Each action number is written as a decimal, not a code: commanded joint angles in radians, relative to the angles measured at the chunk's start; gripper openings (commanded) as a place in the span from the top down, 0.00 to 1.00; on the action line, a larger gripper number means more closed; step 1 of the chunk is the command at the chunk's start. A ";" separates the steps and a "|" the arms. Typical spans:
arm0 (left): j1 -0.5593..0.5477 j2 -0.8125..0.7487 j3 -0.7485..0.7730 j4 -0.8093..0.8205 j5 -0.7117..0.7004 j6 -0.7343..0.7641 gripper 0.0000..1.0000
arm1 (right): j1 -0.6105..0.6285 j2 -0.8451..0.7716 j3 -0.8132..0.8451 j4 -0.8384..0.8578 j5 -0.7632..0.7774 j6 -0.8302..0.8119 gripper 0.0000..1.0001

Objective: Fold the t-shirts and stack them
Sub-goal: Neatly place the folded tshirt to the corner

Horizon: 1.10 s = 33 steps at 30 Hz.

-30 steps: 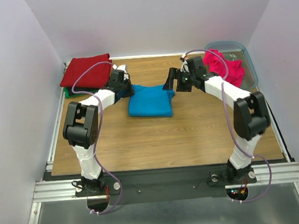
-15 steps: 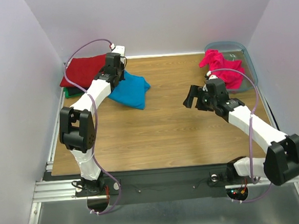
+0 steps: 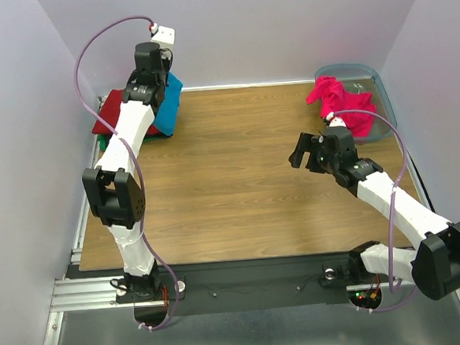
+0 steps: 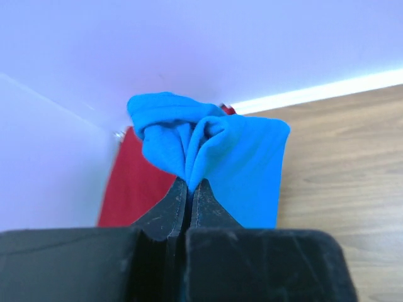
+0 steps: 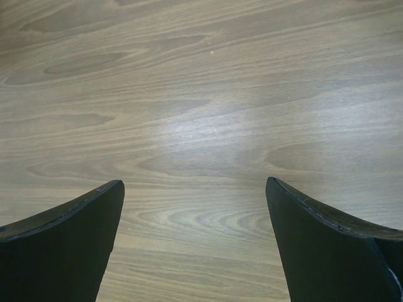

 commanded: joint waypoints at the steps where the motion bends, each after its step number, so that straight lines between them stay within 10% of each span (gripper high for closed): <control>1: 0.004 0.006 0.144 -0.018 -0.001 0.071 1.00 | -0.001 0.015 -0.001 0.017 0.041 -0.004 0.00; 17: 0.105 0.008 0.184 -0.052 0.054 0.075 1.00 | -0.001 0.032 -0.001 0.005 0.061 -0.004 0.00; 33: 0.293 0.351 0.340 -0.057 0.059 -0.038 1.00 | -0.002 0.125 0.027 -0.012 0.118 -0.008 0.00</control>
